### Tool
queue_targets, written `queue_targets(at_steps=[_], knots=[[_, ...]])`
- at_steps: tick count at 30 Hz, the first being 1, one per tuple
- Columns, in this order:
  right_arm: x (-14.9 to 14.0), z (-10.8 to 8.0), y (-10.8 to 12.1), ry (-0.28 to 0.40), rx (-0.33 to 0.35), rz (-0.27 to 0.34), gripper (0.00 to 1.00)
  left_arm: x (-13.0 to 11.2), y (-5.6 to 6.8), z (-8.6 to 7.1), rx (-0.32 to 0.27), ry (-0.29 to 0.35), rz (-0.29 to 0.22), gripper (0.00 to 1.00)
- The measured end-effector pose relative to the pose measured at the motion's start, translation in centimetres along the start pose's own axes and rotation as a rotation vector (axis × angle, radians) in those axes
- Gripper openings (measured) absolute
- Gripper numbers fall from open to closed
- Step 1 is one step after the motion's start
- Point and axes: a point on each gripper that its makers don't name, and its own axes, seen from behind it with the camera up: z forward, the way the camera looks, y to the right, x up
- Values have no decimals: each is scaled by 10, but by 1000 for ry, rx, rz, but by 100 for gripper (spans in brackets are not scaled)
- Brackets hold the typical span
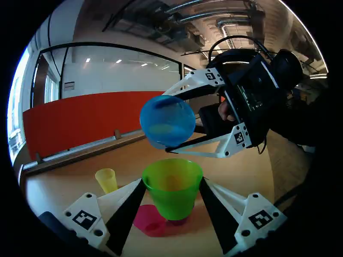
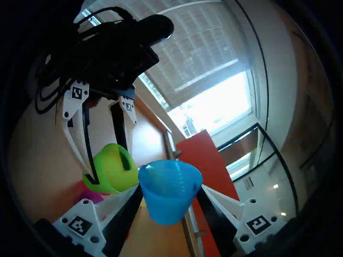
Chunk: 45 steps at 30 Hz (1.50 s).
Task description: Pour water
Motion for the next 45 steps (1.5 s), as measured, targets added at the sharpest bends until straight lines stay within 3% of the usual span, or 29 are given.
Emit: queue_targets(at_steps=[45], knots=[[4, 2, 6, -12, -10, -114, 89, 4, 1, 1, -1, 9, 1, 87]])
